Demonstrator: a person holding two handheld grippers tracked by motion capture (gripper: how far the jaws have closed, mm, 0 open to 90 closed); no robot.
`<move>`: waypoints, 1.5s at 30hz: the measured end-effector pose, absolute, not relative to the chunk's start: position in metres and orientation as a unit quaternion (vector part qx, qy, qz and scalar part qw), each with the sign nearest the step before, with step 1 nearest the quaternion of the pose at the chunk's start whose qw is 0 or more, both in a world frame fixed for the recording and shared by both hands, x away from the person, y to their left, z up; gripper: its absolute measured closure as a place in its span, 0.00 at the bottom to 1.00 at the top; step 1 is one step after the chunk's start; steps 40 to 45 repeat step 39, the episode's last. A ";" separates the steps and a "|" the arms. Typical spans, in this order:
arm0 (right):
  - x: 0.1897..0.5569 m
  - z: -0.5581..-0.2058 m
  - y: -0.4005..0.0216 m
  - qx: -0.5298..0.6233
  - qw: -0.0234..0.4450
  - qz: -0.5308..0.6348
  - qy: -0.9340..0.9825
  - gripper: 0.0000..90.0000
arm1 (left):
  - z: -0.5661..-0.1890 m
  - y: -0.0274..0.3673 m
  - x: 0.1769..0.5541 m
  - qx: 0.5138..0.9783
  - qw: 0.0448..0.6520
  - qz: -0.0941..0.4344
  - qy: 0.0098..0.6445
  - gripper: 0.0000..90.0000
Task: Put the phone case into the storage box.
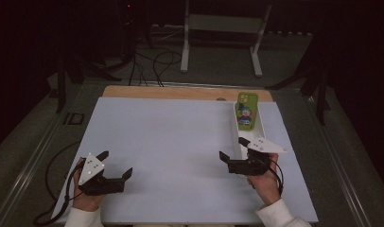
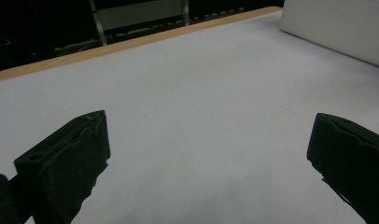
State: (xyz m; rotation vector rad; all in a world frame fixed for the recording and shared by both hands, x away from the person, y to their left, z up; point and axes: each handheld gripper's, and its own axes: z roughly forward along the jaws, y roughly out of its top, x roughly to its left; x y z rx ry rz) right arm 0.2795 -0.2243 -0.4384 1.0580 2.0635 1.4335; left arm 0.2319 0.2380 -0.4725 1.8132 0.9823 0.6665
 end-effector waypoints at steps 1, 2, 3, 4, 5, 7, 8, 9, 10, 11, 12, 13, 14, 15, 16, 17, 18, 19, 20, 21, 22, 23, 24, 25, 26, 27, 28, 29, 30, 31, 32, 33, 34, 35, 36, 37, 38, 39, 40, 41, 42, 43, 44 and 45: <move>0.277 -0.440 -0.225 0.380 0.202 0.517 0.740 0.09 | -0.472 0.238 0.232 0.739 0.469 0.271 0.401 0.00; 0.275 -0.441 -0.226 0.380 0.202 0.518 0.739 0.09 | -0.472 0.239 0.232 0.739 0.469 0.272 0.401 0.00; 0.272 -0.442 -0.227 0.380 0.204 0.519 0.738 0.09 | -0.472 0.239 0.232 0.738 0.471 0.271 0.401 0.00; 0.269 -0.444 -0.229 0.377 0.211 0.521 0.737 0.09 | -0.472 0.239 0.232 0.738 0.471 0.271 0.401 0.00; 0.267 -0.445 -0.230 0.376 0.211 0.522 0.736 0.09 | -0.472 0.239 0.232 0.738 0.471 0.272 0.400 0.00; 0.263 -0.448 -0.233 0.376 0.212 0.528 0.731 0.09 | -0.472 0.240 0.232 0.737 0.472 0.272 0.399 0.00; 0.261 -0.450 -0.234 0.376 0.212 0.532 0.728 0.09 | -0.471 0.240 0.232 0.737 0.473 0.273 0.399 0.00; 0.259 -0.452 -0.235 0.375 0.214 0.535 0.726 0.09 | -0.471 0.240 0.231 0.736 0.474 0.273 0.399 0.00; 0.256 -0.453 -0.237 0.374 0.219 0.538 0.723 0.09 | -0.471 0.240 0.231 0.734 0.477 0.274 0.399 0.00; 0.254 -0.455 -0.239 0.375 0.220 0.543 0.718 0.09 | -0.471 0.240 0.231 0.733 0.477 0.275 0.399 0.00; 0.253 -0.457 -0.241 0.374 0.220 0.547 0.715 0.09 | -0.471 0.241 0.231 0.733 0.478 0.275 0.399 0.00; 0.252 -0.458 -0.242 0.375 0.221 0.549 0.714 0.09 | -0.471 0.241 0.231 0.733 0.478 0.275 0.399 0.00; 0.250 -0.460 -0.243 0.377 0.224 0.548 0.712 0.09 | -0.471 0.241 0.231 0.732 0.479 0.275 0.398 0.00; 0.249 -0.461 -0.244 0.376 0.227 0.549 0.711 0.09 | -0.471 0.241 0.231 0.732 0.479 0.276 0.398 0.00; 0.247 -0.462 -0.245 0.376 0.228 0.551 0.709 0.09 | -0.471 0.241 0.231 0.732 0.479 0.276 0.398 0.00; 0.246 -0.463 -0.247 0.375 0.229 0.552 0.709 0.09 | -0.471 0.241 0.231 0.731 0.481 0.276 0.398 0.00; 0.245 -0.464 -0.248 0.376 0.230 0.554 0.706 0.09 | -0.471 0.241 0.231 0.731 0.482 0.276 0.397 0.00; 0.244 -0.465 -0.249 0.377 0.230 0.556 0.705 0.09 | -0.471 0.241 0.231 0.730 0.483 0.276 0.396 0.00; 0.243 -0.466 -0.250 0.375 0.231 0.555 0.705 0.09 | -0.471 0.241 0.231 0.729 0.485 0.276 0.396 0.00; 0.242 -0.467 -0.252 0.375 0.233 0.555 0.705 0.09 | -0.472 0.241 0.230 0.729 0.485 0.275 0.396 0.00; 0.241 -0.468 -0.253 0.376 0.233 0.557 0.703 0.09 | -0.472 0.241 0.230 0.730 0.485 0.275 0.395 0.00; 0.240 -0.469 -0.254 0.375 0.234 0.559 0.701 0.09 | -0.472 0.241 0.230 0.731 0.485 0.275 0.394 0.00; 0.240 -0.470 -0.255 0.374 0.235 0.561 0.700 0.09 | -0.472 0.240 0.230 0.730 0.488 0.275 0.393 0.00; 0.239 -0.471 -0.256 0.374 0.235 0.561 0.700 0.09 | -0.472 0.240 0.229 0.730 0.488 0.276 0.392 0.00; 0.238 -0.472 -0.256 0.372 0.237 0.562 0.699 0.09 | -0.473 0.240 0.229 0.730 0.489 0.276 0.390 0.00; 0.239 -0.473 -0.256 0.370 0.241 0.560 0.701 0.09 | -0.473 0.240 0.229 0.728 0.491 0.276 0.389 0.00; 0.239 -0.473 -0.256 0.370 0.241 0.560 0.700 0.09 | -0.473 0.240 0.229 0.729 0.492 0.275 0.389 0.00; 0.239 -0.473 -0.256 0.370 0.241 0.561 0.700 0.09 | -0.473 0.240 0.229 0.729 0.492 0.275 0.388 0.00; 0.239 -0.473 -0.256 0.370 0.240 0.562 0.700 0.09 | -0.474 0.239 0.229 0.730 0.492 0.275 0.388 0.00; 0.239 -0.474 -0.256 0.371 0.240 0.562 0.699 0.09 | -0.474 0.239 0.229 0.730 0.492 0.274 0.386 0.00; 0.239 -0.474 -0.256 0.370 0.239 0.563 0.699 0.09 | -0.474 0.239 0.229 0.731 0.493 0.273 0.385 0.00; 0.240 -0.475 -0.256 0.371 0.239 0.561 0.700 0.09 | -0.474 0.238 0.229 0.733 0.493 0.272 0.383 0.00; 0.240 -0.475 -0.257 0.372 0.240 0.560 0.701 0.09 | -0.475 0.238 0.229 0.734 0.492 0.272 0.382 0.00; 0.240 -0.475 -0.257 0.373 0.240 0.560 0.700 0.09 | -0.475 0.238 0.229 0.734 0.493 0.271 0.381 0.00; 0.240 -0.476 -0.258 0.373 0.239 0.561 0.699 0.09 | -0.475 0.237 0.229 0.734 0.493 0.271 0.380 0.00; 0.240 -0.476 -0.258 0.374 0.239 0.562 0.698 0.09 | -0.475 0.237 0.229 0.735 0.493 0.270 0.379 0.00; 0.240 -0.476 -0.258 0.372 0.240 0.562 0.699 0.09 | -0.475 0.237 0.229 0.736 0.494 0.268 0.378 0.00; 0.240 -0.476 -0.259 0.373 0.239 0.562 0.699 0.09 | -0.476 0.237 0.229 0.737 0.494 0.266 0.377 0.00; 0.240 -0.476 -0.259 0.373 0.239 0.562 0.699 0.09 | -0.476 0.237 0.229 0.737 0.494 0.266 0.377 0.00; 0.240 -0.476 -0.259 0.373 0.239 0.562 0.699 0.09 | -0.476 0.237 0.229 0.737 0.494 0.266 0.377 0.00; 0.240 -0.476 -0.259 0.373 0.239 0.562 0.699 0.09 | -0.476 0.237 0.229 0.737 0.494 0.266 0.377 0.00; 0.240 -0.476 -0.259 0.373 0.239 0.562 0.699 0.09 | -0.476 0.237 0.229 0.737 0.494 0.266 0.377 0.00; 0.240 -0.476 -0.259 0.373 0.239 0.562 0.699 0.09 | -0.476 0.237 0.229 0.737 0.494 0.266 0.377 0.00; 0.240 -0.476 -0.259 0.373 0.239 0.562 0.699 0.09 | -0.476 0.237 0.229 0.737 0.494 0.266 0.377 0.00</move>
